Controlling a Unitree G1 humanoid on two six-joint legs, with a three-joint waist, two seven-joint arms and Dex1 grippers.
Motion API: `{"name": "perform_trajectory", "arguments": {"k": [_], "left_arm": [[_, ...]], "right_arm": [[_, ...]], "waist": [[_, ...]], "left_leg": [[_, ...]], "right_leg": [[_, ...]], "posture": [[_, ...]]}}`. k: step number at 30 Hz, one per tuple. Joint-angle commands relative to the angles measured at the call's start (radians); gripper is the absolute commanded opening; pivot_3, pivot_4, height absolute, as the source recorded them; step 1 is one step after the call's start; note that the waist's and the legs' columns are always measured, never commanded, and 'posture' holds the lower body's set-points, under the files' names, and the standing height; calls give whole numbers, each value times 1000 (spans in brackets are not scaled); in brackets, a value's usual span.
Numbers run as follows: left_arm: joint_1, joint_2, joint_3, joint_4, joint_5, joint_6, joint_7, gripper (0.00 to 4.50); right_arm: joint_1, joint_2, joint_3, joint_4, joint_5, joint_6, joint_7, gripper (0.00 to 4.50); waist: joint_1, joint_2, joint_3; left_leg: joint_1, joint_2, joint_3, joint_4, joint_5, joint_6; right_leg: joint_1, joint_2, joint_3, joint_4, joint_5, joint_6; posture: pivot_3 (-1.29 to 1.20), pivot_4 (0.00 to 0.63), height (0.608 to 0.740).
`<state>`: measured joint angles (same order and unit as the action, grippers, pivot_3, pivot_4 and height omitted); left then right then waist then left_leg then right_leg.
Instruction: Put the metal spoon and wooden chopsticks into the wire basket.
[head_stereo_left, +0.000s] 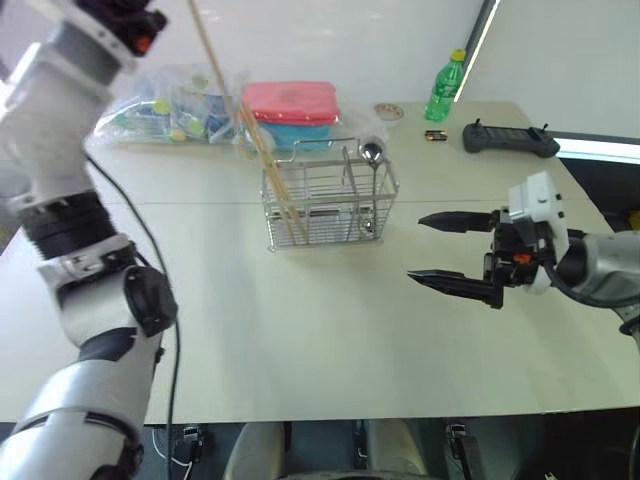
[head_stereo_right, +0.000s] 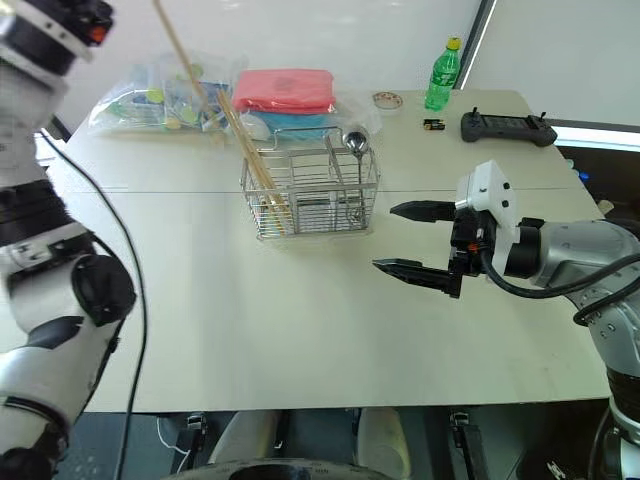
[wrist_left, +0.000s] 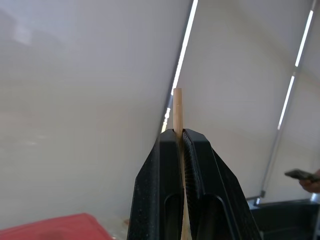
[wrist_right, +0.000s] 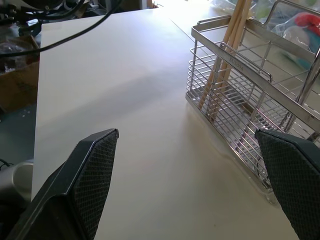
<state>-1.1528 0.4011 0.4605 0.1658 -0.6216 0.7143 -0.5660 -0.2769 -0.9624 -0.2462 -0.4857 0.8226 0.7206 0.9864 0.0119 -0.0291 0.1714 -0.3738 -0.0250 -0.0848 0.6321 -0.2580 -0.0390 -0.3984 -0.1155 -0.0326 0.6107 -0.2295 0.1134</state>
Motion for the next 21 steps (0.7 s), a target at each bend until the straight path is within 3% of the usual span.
{"name": "perform_trajectory", "arguments": {"k": [1,9,12,18,21], "left_arm": [[27,-36,-57,-61,-15,-37,11,22],[114,-46,-196,-48,38,-110,-47,22],[132,-33,-205,-47,33,-109,-52,1022],[151,-23,-212,-93,9,-104,-56,4058],[140,8,-207,-117,-23,-53,-70,4058]], "right_arm": [[0,-18,-41,-28,21,10,-7,4500],[17,-12,-67,-50,37,31,-40,4500],[25,-10,-75,-56,42,33,-48,4500],[32,-6,-77,-57,46,30,-60,4500],[30,-4,-74,-53,43,28,-63,4500]], "waist": [[-3,0,0],[0,0,0],[0,0,0],[1,0,0],[1,0,0]], "left_leg": [[1,0,1,0,0,0],[0,0,1,1,0,0],[0,0,1,1,0,0],[0,0,1,0,0,0],[0,0,1,0,0,0]], "right_leg": [[0,0,0,0,0,0],[-1,1,0,1,0,0],[-1,1,0,1,0,0],[-1,1,0,0,0,0],[-1,1,0,0,0,0]], "posture": [[0,150,692],[0,150,692],[0,150,692],[0,150,692],[0,150,692]]}}
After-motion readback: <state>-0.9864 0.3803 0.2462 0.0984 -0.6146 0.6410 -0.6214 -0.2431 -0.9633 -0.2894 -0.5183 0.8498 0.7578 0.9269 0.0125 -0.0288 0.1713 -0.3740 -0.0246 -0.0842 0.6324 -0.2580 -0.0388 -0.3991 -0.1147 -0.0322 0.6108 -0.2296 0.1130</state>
